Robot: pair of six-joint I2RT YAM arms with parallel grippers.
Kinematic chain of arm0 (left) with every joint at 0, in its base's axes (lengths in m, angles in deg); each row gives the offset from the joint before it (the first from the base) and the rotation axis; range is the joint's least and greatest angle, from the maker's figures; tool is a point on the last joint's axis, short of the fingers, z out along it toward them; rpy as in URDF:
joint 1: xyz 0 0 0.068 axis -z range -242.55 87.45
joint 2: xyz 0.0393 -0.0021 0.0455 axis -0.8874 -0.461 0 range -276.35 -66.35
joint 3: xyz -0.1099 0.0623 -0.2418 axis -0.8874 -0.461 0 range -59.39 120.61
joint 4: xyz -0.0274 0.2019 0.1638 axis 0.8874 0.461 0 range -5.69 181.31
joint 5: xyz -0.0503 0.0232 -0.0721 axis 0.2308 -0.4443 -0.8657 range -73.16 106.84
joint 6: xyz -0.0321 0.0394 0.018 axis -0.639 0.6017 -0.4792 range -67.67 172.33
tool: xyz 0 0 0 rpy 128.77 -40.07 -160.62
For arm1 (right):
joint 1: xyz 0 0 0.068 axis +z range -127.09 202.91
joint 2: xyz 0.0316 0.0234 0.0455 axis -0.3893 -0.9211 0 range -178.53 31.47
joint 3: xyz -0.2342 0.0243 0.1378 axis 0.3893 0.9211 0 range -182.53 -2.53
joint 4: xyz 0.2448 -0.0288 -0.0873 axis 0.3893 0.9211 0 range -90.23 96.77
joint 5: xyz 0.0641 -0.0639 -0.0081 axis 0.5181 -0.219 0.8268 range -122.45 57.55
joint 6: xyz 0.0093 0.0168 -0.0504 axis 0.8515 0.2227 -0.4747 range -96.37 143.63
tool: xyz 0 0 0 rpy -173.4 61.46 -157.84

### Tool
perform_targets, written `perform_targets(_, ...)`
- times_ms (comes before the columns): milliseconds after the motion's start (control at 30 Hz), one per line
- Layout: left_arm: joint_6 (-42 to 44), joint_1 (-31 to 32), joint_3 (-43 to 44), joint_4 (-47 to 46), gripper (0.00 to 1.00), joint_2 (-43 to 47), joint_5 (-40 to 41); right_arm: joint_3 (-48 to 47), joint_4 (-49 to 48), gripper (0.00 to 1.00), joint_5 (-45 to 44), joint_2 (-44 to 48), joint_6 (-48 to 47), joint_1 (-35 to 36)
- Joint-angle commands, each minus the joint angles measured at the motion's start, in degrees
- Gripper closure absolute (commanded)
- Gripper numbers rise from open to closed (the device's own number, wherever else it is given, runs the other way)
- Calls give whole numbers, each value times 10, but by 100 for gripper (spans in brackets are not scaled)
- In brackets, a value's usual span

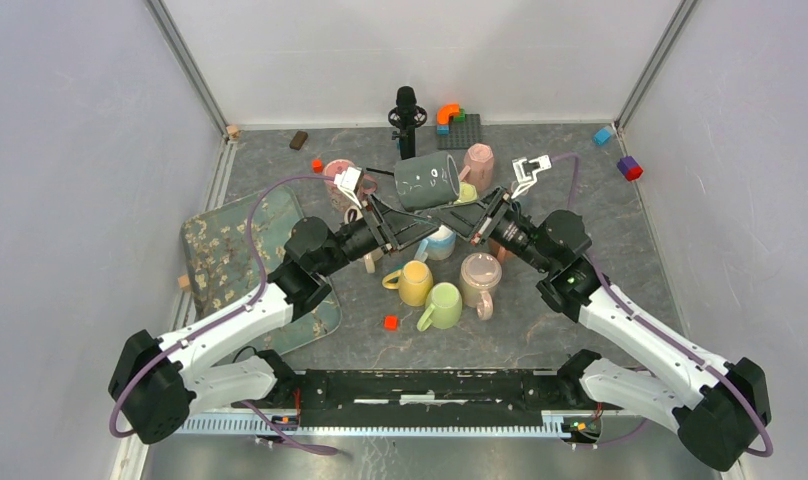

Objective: Turn the mug right side up
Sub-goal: Turn over the cup at the center of the board.

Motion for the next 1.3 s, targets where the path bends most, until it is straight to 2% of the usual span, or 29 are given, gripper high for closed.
perform_targets(0, -24, -3, 18, -57, 49, -3, -16, 2, -117, 100, 23, -1, 35, 3)
perform_targets(367, -23, -5, 17, -60, 61, 1, -21, 24, -149, 100, 38, -10, 59, 4)
perform_targets(833, 3, -28, 28, 6, 61, 44, -59, 11, -159, 100, 67, -29, 66, 4)
perform_targets(1100, 19, -32, 37, 40, 71, 48, -41, 9, -161, 100, 69, -32, 65, 9)
perform_targets(1267, 20, -33, 38, 40, 83, 52, -12, 19, -160, 100, 61, -32, 58, 26)
